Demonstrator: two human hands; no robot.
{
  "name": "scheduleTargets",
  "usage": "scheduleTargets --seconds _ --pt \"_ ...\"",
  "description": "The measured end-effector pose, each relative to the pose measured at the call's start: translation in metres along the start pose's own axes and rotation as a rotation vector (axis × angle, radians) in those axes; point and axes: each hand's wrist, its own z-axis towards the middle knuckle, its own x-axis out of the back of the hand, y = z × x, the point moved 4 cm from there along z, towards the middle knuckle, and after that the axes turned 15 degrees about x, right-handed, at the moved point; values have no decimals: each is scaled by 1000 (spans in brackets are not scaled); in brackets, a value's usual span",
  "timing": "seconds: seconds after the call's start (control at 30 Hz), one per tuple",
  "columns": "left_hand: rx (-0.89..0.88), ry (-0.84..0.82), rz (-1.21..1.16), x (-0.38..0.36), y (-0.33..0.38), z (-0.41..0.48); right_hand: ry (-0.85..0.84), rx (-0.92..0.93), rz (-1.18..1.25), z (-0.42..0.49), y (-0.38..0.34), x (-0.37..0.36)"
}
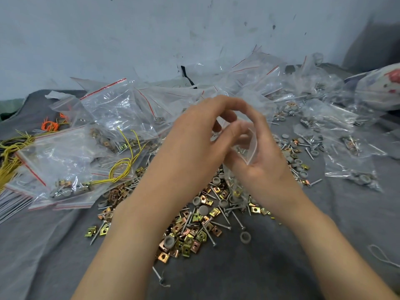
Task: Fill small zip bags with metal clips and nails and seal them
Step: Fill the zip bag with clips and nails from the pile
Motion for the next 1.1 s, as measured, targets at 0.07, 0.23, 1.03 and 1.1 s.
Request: scheduleTargets --seconds 0.07,0.23,1.03,1.1 --pt "-4 51 -40 3 -2 0 12 1 -26 0 -2 2" --pt "107 50 -74 -4 -23 -1 70 -8 -14 3 -6 15" --pt "-232 -223 658 -104 -34 -49 231 14 -78 5 1 60" --pt "-226 -226 645 -105 -35 -48 230 14 -81 4 0 60"
